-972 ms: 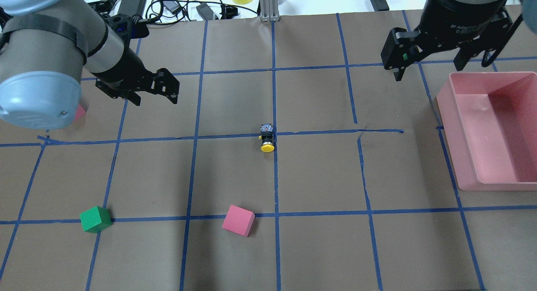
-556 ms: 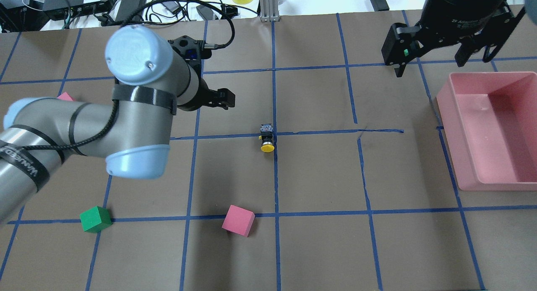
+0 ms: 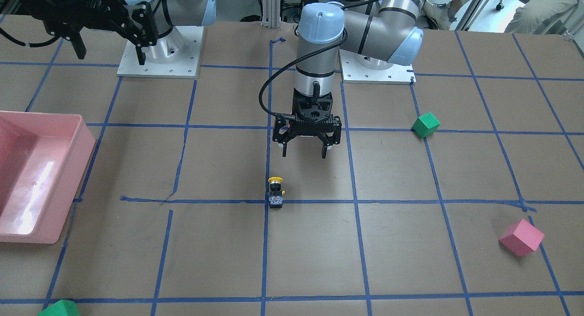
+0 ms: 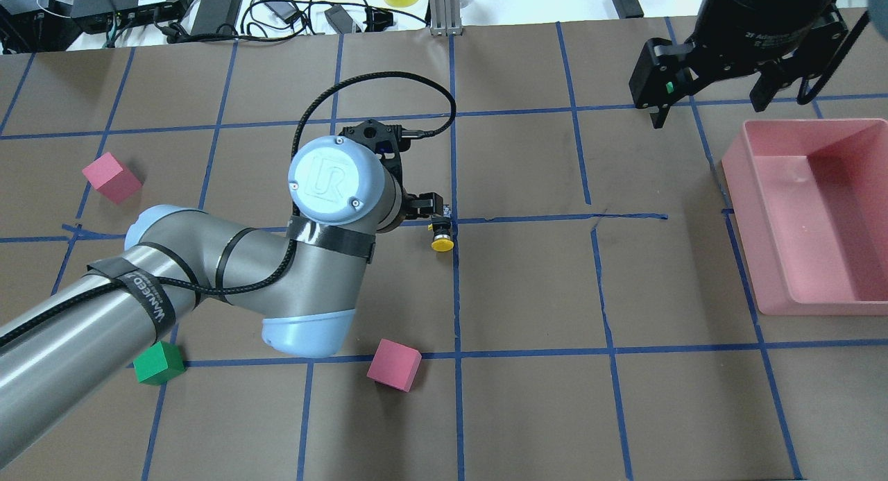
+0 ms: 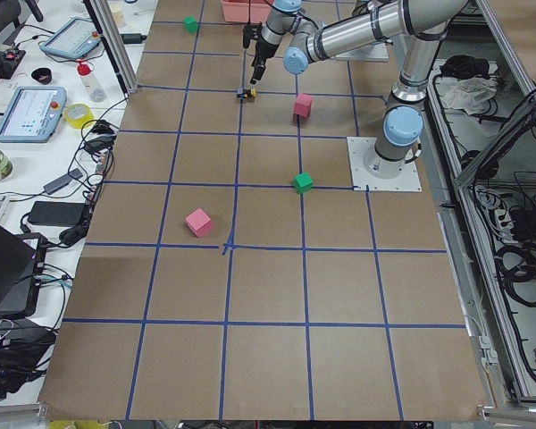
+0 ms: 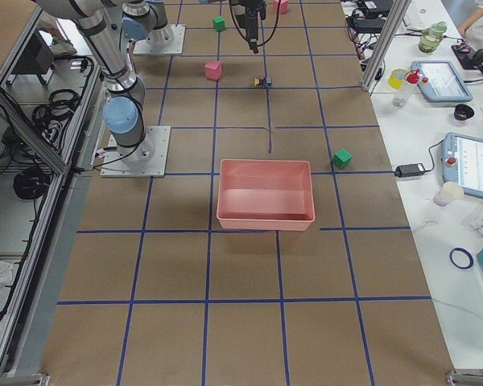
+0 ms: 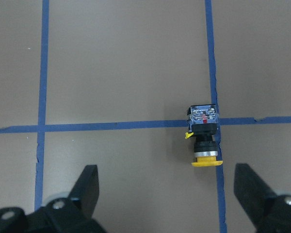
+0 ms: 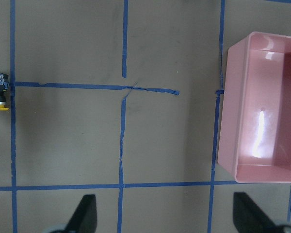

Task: Align button upright
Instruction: 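Reach the left gripper over the button switch and grasp its body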

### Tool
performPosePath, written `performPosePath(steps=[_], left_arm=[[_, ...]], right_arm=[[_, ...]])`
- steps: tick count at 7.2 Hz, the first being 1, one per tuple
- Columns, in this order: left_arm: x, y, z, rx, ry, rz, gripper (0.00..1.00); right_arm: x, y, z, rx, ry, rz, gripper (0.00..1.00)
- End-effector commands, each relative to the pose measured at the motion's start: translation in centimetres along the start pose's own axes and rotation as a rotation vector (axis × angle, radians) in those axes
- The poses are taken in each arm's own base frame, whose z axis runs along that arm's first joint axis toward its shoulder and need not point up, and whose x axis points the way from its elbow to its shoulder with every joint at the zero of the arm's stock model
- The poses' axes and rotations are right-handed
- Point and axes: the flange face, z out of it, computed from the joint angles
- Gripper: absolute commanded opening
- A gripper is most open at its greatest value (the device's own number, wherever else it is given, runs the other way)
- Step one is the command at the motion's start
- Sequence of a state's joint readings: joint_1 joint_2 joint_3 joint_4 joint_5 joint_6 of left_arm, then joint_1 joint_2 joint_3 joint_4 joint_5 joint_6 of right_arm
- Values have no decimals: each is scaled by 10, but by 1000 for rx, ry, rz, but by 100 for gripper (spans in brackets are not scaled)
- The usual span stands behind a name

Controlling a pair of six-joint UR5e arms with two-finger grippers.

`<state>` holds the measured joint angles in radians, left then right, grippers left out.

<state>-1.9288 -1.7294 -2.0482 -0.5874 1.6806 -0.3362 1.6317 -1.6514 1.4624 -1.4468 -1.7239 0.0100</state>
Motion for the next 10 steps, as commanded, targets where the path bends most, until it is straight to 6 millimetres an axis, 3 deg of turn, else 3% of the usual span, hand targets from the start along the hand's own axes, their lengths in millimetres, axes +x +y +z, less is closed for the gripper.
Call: performPosePath(steps=[1,4,6,8,10], left_arm=[[16,8,35,-6,-4,-9,100],[31,14,87,-66,54,6,100],[35,14,104,-86,53,7,100],[44,-4,117,-81,60,-1,100],[44,0,122,-92,56,2,100]], right_arm=[[-2,-1,-1,7,-17,3,100],[-6,-1,-9,26,-81,3,100],[-13,-4,-13,46,-149,1,100],[-14,-13,-3,35,-140,0,100],[-16,-20,3,29,-150,0,100]])
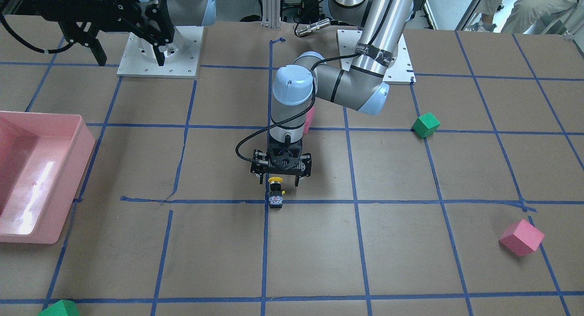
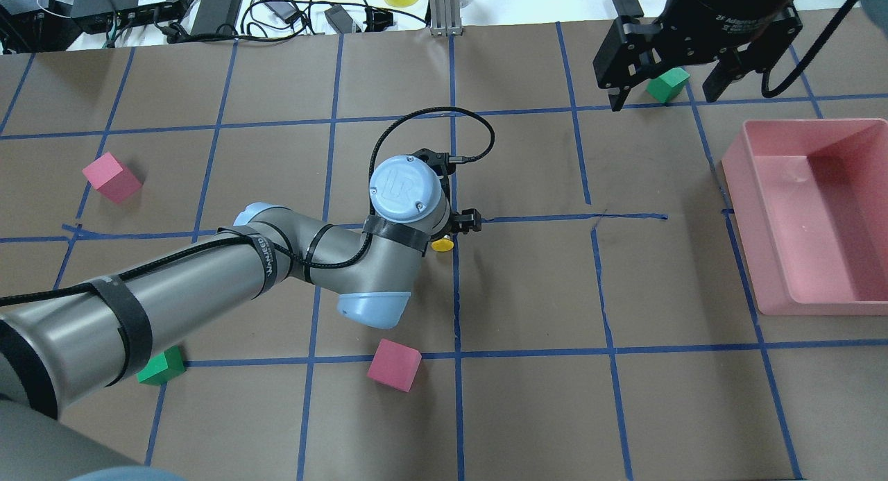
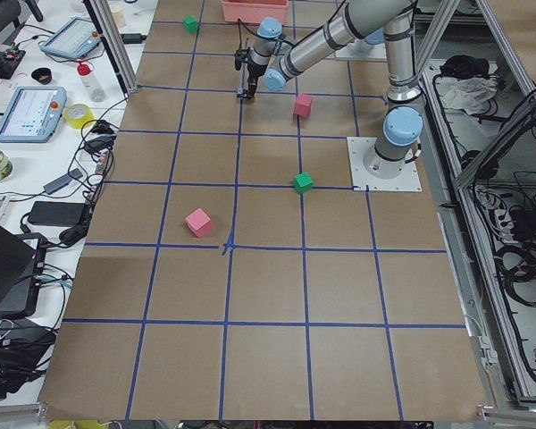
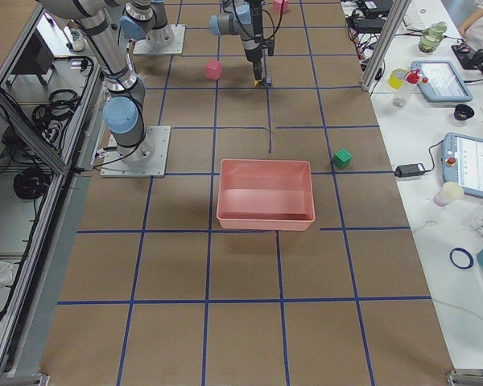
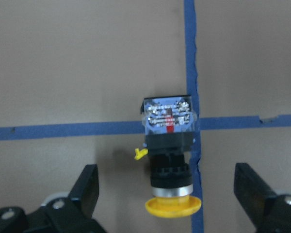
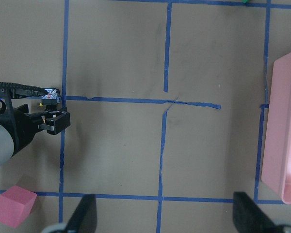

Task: Align button upright
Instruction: 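Lift and rotate the button switch with the left gripper, cap facing down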

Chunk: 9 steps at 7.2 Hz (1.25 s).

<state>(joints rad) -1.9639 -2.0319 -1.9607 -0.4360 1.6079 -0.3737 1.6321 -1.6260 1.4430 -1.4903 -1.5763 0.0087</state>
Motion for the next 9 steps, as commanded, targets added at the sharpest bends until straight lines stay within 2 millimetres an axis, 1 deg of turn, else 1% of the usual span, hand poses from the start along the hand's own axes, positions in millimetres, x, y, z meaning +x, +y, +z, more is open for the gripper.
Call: performPosePath(steps=[1,2,3,4,5,6,7,8,9], left_arm=[[1,1,2,-5,-1,-2,99],[1,1,2,-9,-2,-4,84],[1,2,3,-13,-7,-2,55],[0,4,4,-32,-15,-1,38],[0,3,4,-34,-17,-4,8],[0,2,1,-31,-18,-16,0],[1,0,0,-32,-18,-67,0],[3,-6,-10,-31,-17,-67,0],[9,-17,-24,-98,-15,-90,0]], right_arm=[[-1,-12,14,-23,-4,0,100],[-1,-22,30,-55,-5,2,100],[0,-23,30,-55,0,-1,100],[0,-22,31,-58,0,0,100],[-1,-22,33,-61,-5,2,100],[-1,-21,34,-64,-3,2,100],[-1,-21,35,-67,-3,2,100],[-1,-20,39,-75,-3,2,100],[-1,-19,39,-75,-3,2,100]])
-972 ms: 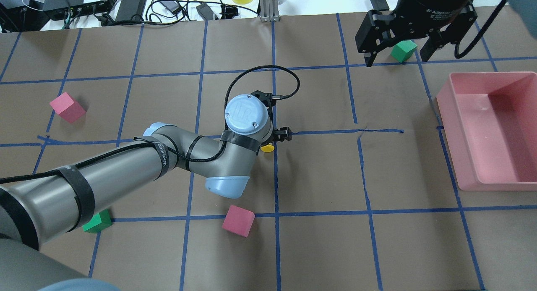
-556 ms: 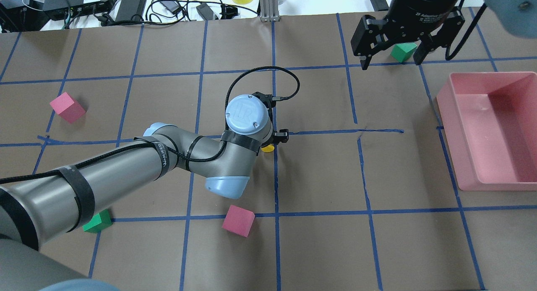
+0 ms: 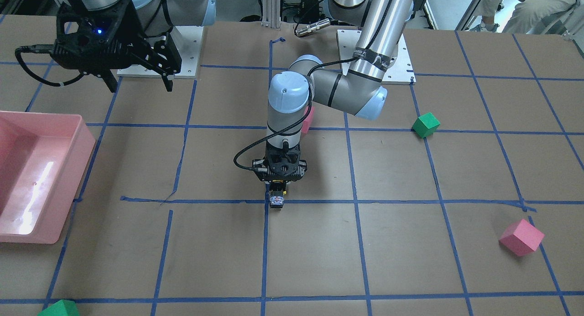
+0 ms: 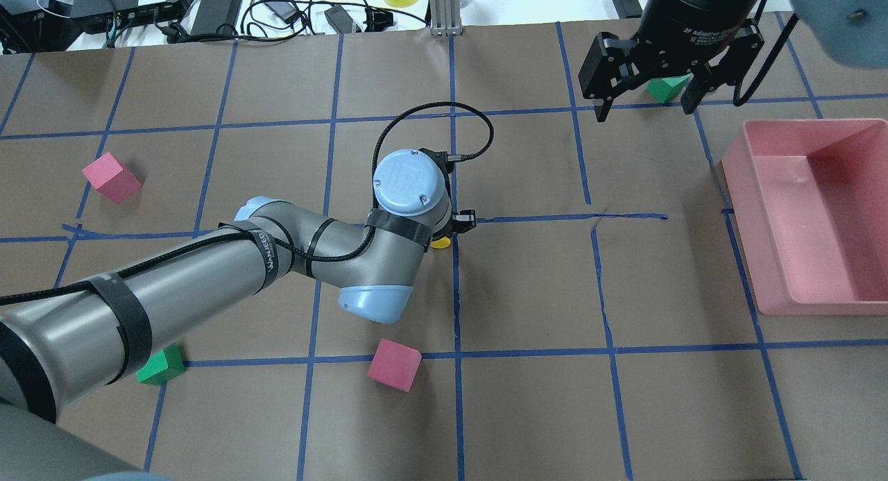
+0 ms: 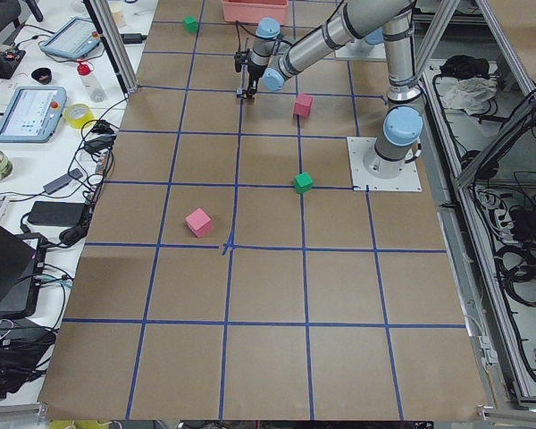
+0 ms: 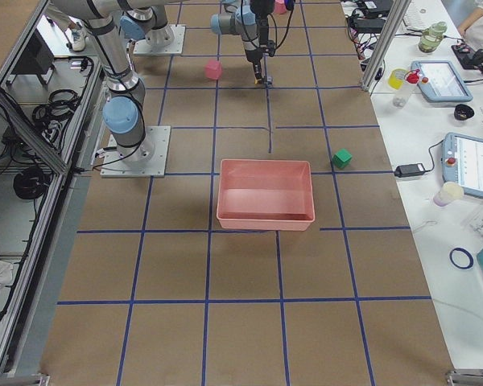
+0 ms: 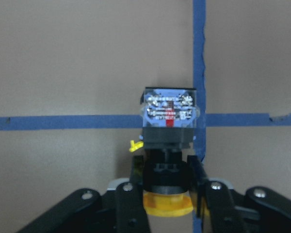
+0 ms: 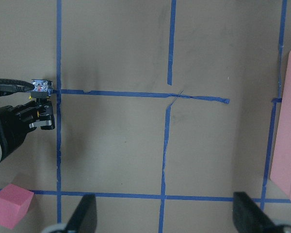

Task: Align button upright
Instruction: 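Lift and rotate the button switch with the left gripper, cap facing down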

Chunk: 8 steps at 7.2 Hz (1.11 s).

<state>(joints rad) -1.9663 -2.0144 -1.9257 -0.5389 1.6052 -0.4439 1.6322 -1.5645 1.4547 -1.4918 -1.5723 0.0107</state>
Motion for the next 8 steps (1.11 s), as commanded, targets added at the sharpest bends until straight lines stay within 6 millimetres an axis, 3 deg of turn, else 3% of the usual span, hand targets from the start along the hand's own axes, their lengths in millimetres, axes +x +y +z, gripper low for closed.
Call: performPosePath(steps=[1,3,6,7,8], left_arm=[[14,-26,-32,-119,-7,-156,0],[17,-41,-43,-259,96,-475,0],[-37,-85,-50,-472,307,-909,0],[-59,-90,-43,-596,368,-1001,0],[-60,-78,-32,-706,420,-1039,0]], right_arm=[[0,1,1,-3,5,-1,100],[0,1,2,-6,5,-2,100],[0,2,5,-12,5,3,100],[0,2,4,-11,2,2,100],[0,2,4,-11,3,0,100]])
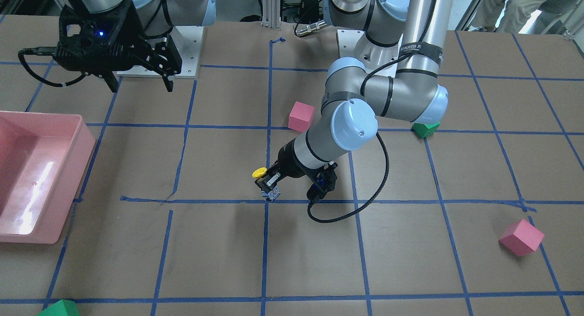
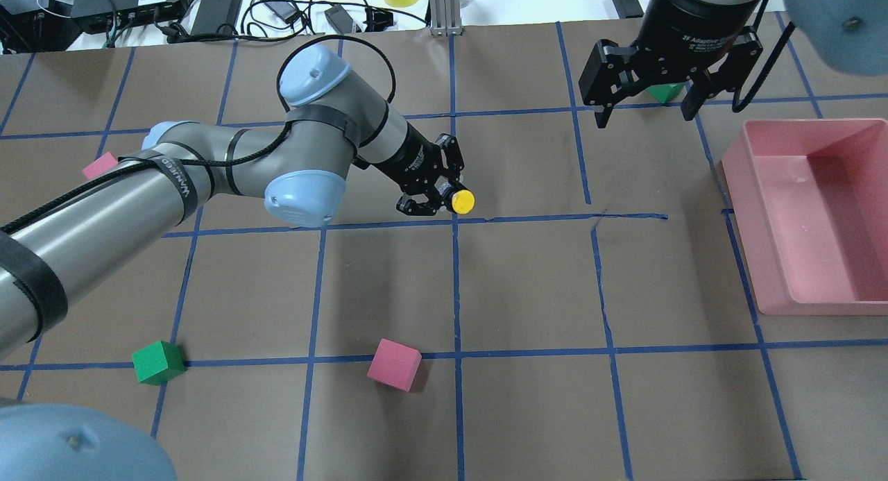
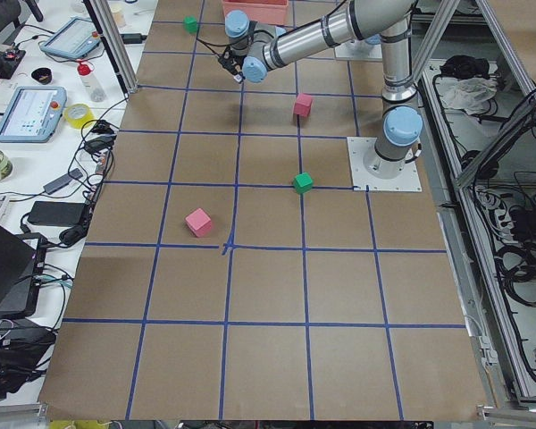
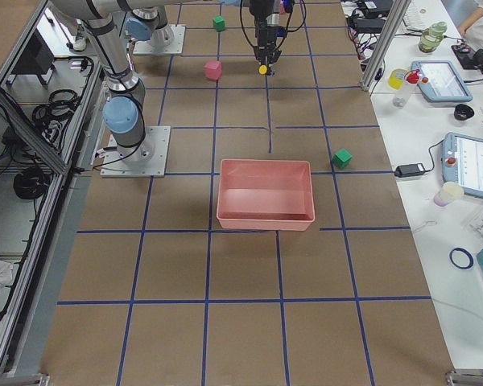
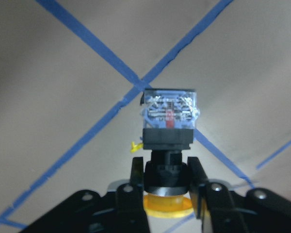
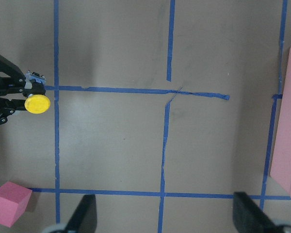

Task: Align button upright
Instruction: 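Lift and rotate the button switch with the left gripper, cap facing down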

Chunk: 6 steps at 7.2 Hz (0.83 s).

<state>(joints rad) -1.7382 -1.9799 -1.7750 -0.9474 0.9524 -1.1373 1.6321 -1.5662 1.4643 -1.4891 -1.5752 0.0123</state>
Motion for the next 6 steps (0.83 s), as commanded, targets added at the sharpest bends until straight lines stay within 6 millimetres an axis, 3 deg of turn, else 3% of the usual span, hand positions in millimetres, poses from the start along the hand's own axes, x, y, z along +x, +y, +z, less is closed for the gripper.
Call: performPosePath(steps=[1,2,3,6], left_arm=[[-25,-23,8,-198,40,-148,0],[-38,-33,7,-313,90,-215,0],[-59,-39,25,-342,65,-251,0],[-70,-65,29,-383,75,-332,0]], right_arm=[[0,0,2,-2,-4,-2,100],[0,1,2,-2,-4,-2,100],[-1,0,2,-3,-4,-5,100],[-1,1,3,-5,-4,-5,100]])
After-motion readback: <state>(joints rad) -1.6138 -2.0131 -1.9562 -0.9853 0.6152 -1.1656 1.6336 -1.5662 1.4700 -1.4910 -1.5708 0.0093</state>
